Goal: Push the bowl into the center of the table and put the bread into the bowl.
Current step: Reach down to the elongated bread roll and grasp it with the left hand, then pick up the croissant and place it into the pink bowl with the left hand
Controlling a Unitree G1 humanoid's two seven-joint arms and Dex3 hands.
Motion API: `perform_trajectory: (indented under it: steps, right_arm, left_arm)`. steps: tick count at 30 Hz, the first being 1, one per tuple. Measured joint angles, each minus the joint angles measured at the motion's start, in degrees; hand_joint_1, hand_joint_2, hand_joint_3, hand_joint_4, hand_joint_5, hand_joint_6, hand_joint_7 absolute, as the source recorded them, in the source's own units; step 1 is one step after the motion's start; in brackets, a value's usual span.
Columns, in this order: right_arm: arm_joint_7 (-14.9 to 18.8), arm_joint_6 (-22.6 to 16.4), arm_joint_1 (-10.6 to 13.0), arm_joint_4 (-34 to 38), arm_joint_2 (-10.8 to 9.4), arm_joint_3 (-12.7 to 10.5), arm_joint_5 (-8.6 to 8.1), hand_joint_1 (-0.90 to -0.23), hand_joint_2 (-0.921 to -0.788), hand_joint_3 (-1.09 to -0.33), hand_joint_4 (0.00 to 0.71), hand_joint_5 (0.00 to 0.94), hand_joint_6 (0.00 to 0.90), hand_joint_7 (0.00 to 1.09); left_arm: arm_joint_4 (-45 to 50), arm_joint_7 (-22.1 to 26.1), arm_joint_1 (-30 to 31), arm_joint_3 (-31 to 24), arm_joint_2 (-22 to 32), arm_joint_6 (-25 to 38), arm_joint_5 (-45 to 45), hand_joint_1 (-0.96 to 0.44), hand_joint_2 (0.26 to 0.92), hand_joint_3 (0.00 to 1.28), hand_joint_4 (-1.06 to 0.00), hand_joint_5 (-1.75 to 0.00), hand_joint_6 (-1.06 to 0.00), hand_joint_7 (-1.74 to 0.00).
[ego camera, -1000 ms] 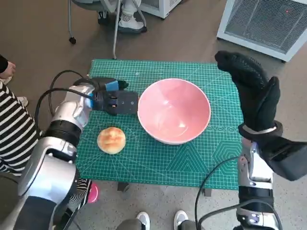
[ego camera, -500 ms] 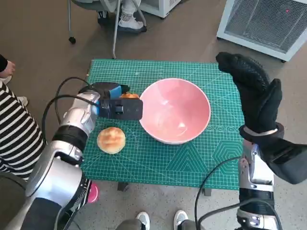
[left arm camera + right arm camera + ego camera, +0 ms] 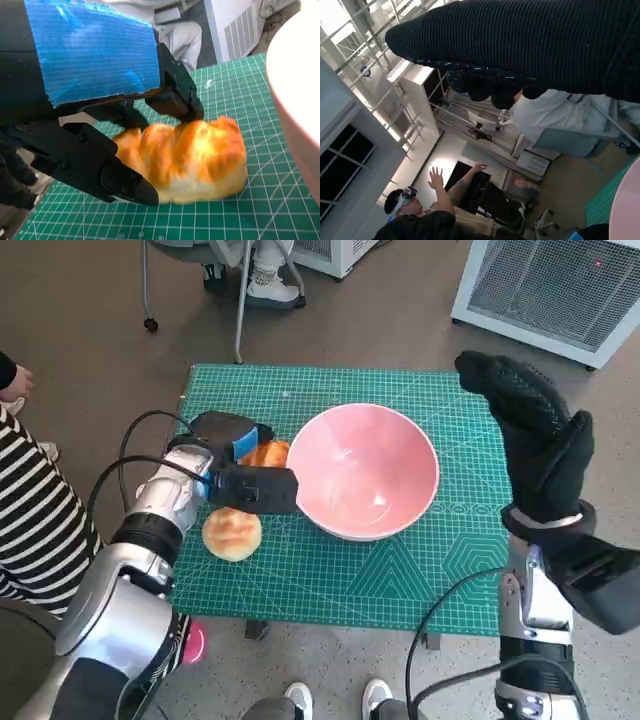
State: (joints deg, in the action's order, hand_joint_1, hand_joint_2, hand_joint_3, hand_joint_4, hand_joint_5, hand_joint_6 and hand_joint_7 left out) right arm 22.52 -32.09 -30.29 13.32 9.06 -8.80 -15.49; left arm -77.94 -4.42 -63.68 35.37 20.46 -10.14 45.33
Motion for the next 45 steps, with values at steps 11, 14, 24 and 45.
perform_trajectory:
  steps: [11, 14, 24, 45]
  right_arm:
    - [0.0, -0.4, 0.0, 0.0, 0.0, 0.0, -0.04, -0.763, -0.921, -0.669, 0.193, 0.000, 0.058, 0.48]
    - [0.0, -0.5, 0.0, 0.0, 0.0, 0.0, -0.04, -0.761, -0.921, -0.669, 0.194, 0.000, 0.058, 0.48]
    - [0.0, -0.8, 0.5, 0.0, 0.0, -0.1, 0.00, -0.760, -0.921, -0.675, 0.192, 0.000, 0.058, 0.48]
    - [0.0, -0.8, 0.9, 0.0, 0.5, 0.0, 0.02, -0.762, -0.921, -0.682, 0.189, 0.000, 0.053, 0.48]
  left_arm:
    - [-0.1, -2.2, 0.4, 0.0, 0.0, 1.5, 0.0, 0.00, 0.920, 0.03, -0.70, -1.18, -0.70, -1.05]
    - [-0.1, -2.8, 0.5, 0.0, 0.0, 1.5, -0.1, 0.00, 0.920, 0.03, -0.70, -1.18, -0.70, -1.05]
    - [-0.1, -3.6, 0.7, -0.1, 0.0, 1.5, -0.1, 0.00, 0.920, 0.03, -0.69, -1.18, -0.71, -1.05]
    - [0.0, -4.6, 0.0, -4.7, 2.9, -0.9, -2.6, 0.00, 0.919, 0.01, -0.76, -1.07, -0.69, -1.12]
